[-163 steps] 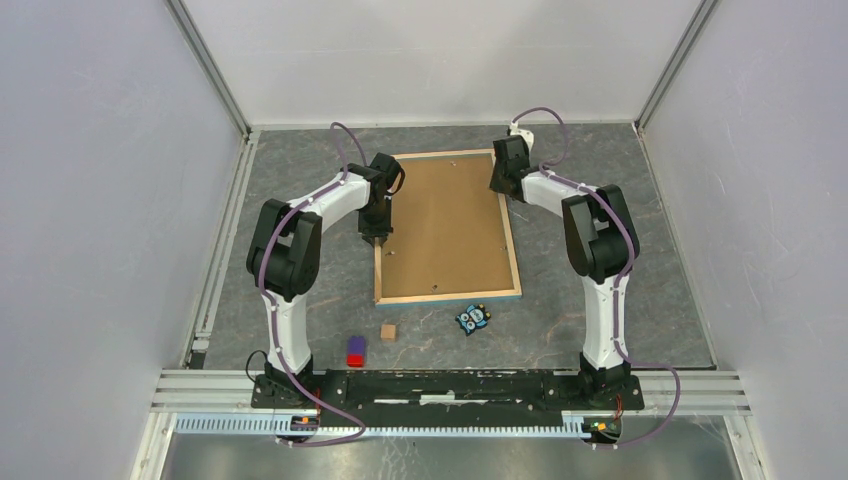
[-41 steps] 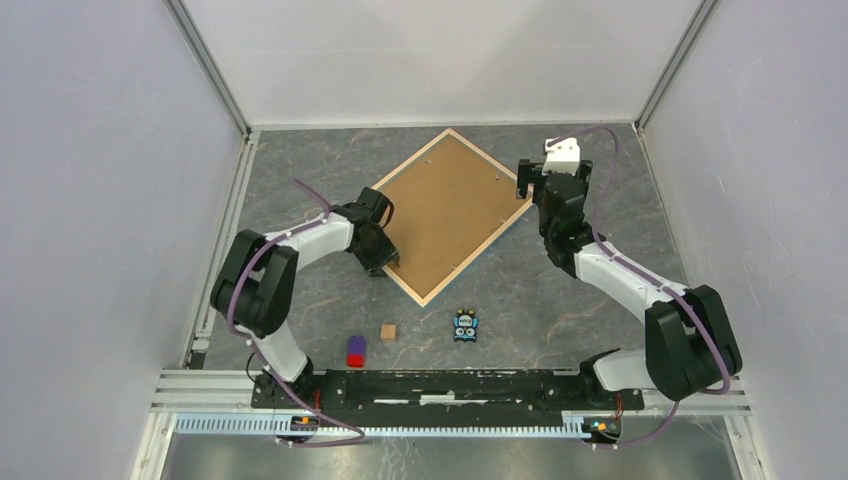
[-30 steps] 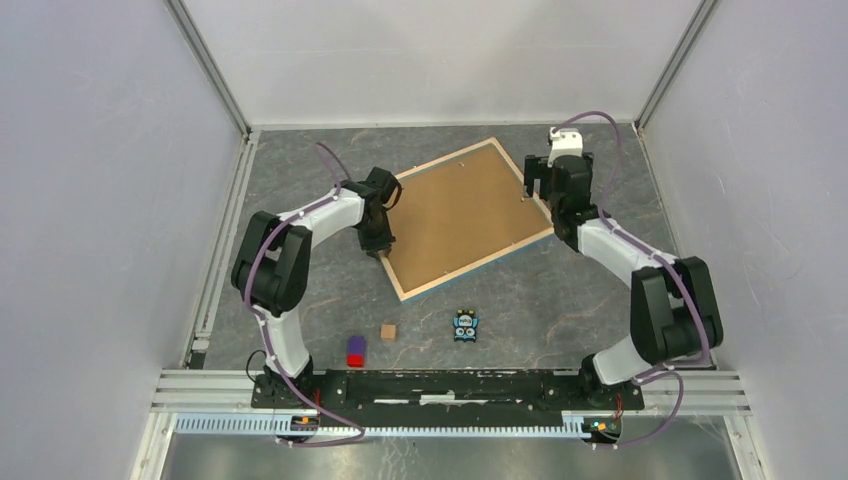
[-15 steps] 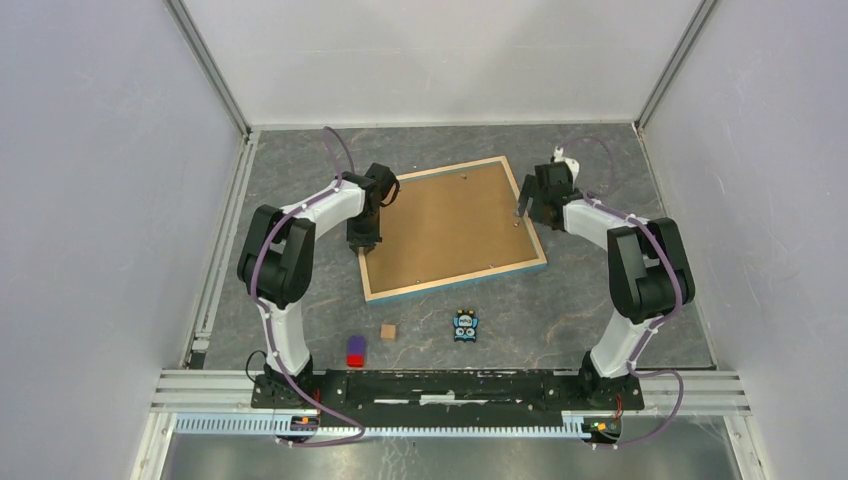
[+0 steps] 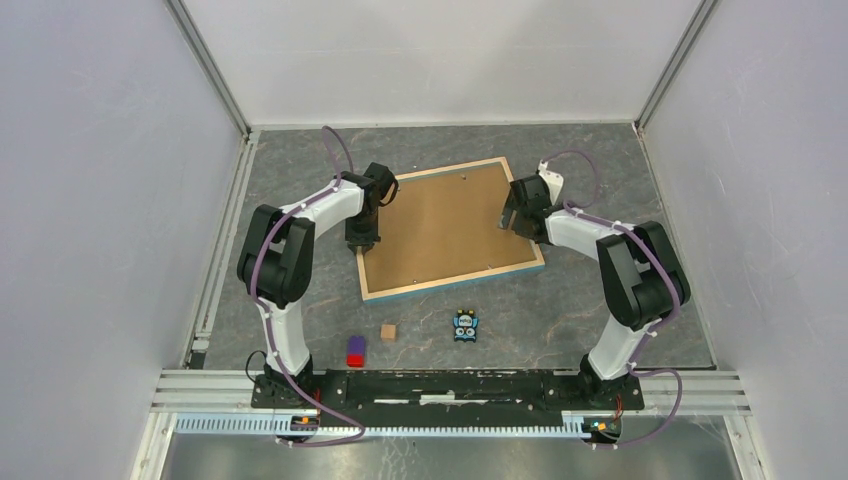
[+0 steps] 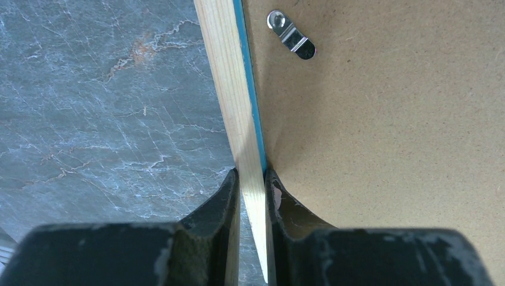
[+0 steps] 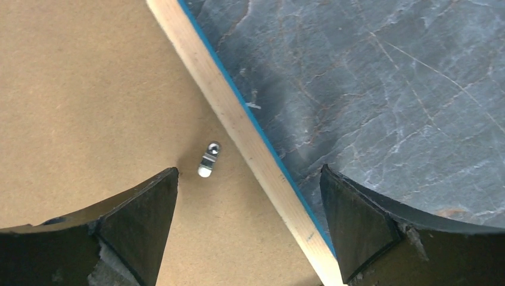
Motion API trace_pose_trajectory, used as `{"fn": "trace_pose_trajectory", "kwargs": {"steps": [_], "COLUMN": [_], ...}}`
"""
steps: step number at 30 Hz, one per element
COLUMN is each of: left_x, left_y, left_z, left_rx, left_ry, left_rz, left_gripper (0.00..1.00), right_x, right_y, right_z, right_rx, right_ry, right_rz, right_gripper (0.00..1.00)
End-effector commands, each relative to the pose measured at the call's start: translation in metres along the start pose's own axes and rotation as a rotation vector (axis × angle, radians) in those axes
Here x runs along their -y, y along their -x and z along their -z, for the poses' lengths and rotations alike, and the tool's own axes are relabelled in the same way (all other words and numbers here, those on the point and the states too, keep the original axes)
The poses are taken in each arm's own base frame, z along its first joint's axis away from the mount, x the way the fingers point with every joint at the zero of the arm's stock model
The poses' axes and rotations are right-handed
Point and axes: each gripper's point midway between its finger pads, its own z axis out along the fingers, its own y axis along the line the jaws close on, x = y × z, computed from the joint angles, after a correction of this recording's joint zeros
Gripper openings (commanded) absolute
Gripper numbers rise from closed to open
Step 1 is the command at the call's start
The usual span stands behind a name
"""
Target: Put the photo into the frame
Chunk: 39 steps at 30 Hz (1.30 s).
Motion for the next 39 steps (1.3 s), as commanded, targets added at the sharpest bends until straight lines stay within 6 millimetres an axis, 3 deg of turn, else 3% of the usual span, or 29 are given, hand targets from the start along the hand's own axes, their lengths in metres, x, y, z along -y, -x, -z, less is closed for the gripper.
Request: {"fn": "trace_pose_trajectory", "kwargs": {"steps": [1, 4, 11, 20, 29, 33, 35, 39], "left_x": [-0.010, -0.012, -0.015, -0.014, -0.014, -0.013, -0.014, -0.014], "left_y": [0.007, 0.008, 0.010, 0.009, 0.009, 0.008, 0.007, 0.008], "left_z": [0.006, 0.006, 0.007, 0.006, 0.006, 0.005, 0.004, 0.004], "left_rx": [0.019, 0.025, 0.033, 0.028, 0.028, 0.025, 0.023, 0.024], "left_ry": [0.032, 0.042, 0.057, 0.052, 0.050, 0.051, 0.054, 0.054], "left_rz": [-0.065, -0.066, -0.068, -0.068, -0.064, -0.064, -0.065, -0.063], "left_gripper": [0.03, 0.03, 0.03, 0.03, 0.03, 0.03, 0.03, 0.04], "right_x": [0.019, 0.029, 0.030, 0.020, 0.024, 0.028, 0.026, 0.018], "right_y": [-0.001, -0.013, -0.011, -0.009, -0.014, -0.012, -0.011, -0.012], "right_z": [0.000, 0.002, -0.004, -0.009, -0.014, -0.009, -0.006, -0.002], "right_rx": [0.013, 0.021, 0.022, 0.020, -0.008, -0.003, -0.002, -0.012], "right_ry": [-0.076, -0.084, -0.099, -0.063, -0.095, -0.102, -0.086, -0.033], "right_rz": [0.010, 0.023, 0.066, 0.086, 0.104, 0.110, 0.113, 0.131], "right_gripper": [0.92, 0.90, 0.84, 0.89, 0.86, 0.83, 0.74, 0.66]}}
